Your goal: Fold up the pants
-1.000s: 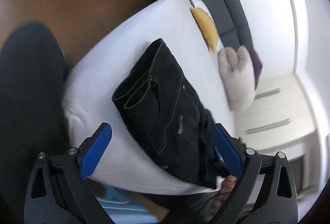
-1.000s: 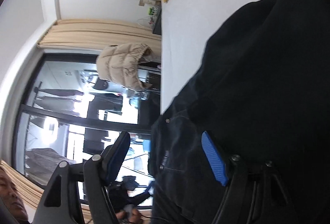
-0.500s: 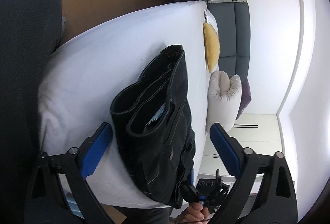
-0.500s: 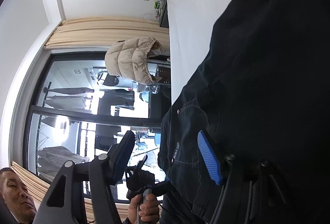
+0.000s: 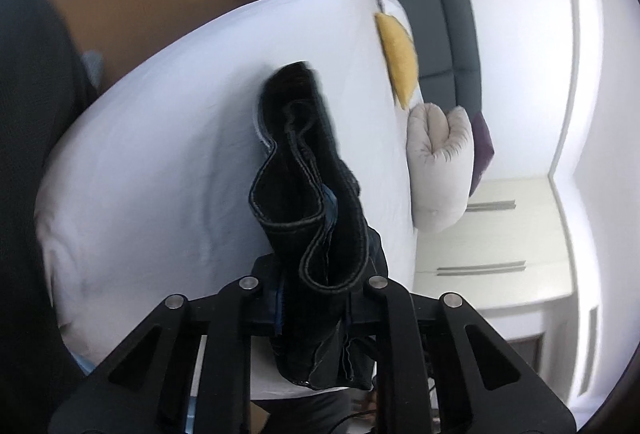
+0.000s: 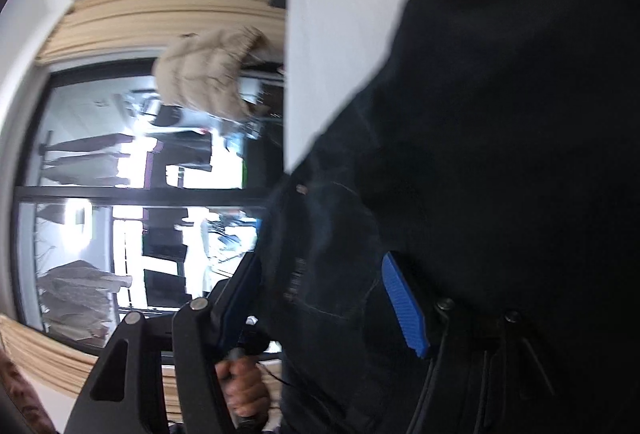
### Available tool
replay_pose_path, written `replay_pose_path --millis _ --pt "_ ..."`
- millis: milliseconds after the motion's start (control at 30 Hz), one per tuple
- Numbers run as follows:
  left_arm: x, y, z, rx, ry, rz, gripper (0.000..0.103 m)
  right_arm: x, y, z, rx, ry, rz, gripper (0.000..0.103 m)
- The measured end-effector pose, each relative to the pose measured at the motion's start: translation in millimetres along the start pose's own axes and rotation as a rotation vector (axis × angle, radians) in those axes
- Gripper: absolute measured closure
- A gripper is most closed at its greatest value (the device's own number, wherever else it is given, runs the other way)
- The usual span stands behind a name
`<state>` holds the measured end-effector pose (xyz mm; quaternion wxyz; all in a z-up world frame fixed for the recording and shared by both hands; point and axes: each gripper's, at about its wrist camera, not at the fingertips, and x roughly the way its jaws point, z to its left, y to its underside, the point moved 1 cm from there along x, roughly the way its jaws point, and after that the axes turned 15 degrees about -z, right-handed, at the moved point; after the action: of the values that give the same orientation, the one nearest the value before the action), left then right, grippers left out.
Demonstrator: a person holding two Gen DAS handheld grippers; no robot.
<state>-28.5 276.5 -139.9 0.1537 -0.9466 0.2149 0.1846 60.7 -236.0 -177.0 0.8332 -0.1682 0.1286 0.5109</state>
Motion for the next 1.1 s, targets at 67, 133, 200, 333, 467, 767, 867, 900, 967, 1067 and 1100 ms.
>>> replay_pose_path --millis 67,133,200,333,467,767,867,900,967,1067,1100 --pt "1 1 -22 0.08 0.011 -0.005 0.087 3 0 -1 -0.012 0.025 0.007 0.042" --pt "2 4 -47 0.167 0.027 -0.007 0.087 5 0 -2 -0.018 0.028 0.007 0.042" --pt "6 10 -74 0.254 0.05 -0.002 0.087 6 2 -2 -0.033 0.029 0.002 0.042" --pt "21 38 -127 0.43 0.088 0.035 0.087 8 -1 4 -0.05 0.029 0.008 0.04" --pt "43 80 -166 0.598 0.109 0.094 0.087 -15 -17 12 -0.023 -0.005 -0.053 0.024" --pt "96 214 -211 1.044 0.132 0.241 0.087 -57 -49 27 -0.06 -0.069 -0.034 0.009" --pt "110 248 -212 1.156 0.115 0.282 0.087 -65 -52 29 -0.086 -0.077 -0.026 0.008" --pt "115 259 -213 1.186 0.111 0.297 0.087 -68 -48 29 -0.093 -0.077 -0.028 0.008" --pt "128 274 -215 1.239 0.104 0.309 0.087 -71 -47 29 -0.107 -0.059 -0.033 0.008" --pt "145 296 -220 1.3 0.107 0.333 0.087 -70 -43 30 -0.182 0.057 -0.024 0.009" --pt "144 302 -217 1.322 0.112 0.342 0.087 -70 -42 29 -0.208 0.105 -0.022 0.011"
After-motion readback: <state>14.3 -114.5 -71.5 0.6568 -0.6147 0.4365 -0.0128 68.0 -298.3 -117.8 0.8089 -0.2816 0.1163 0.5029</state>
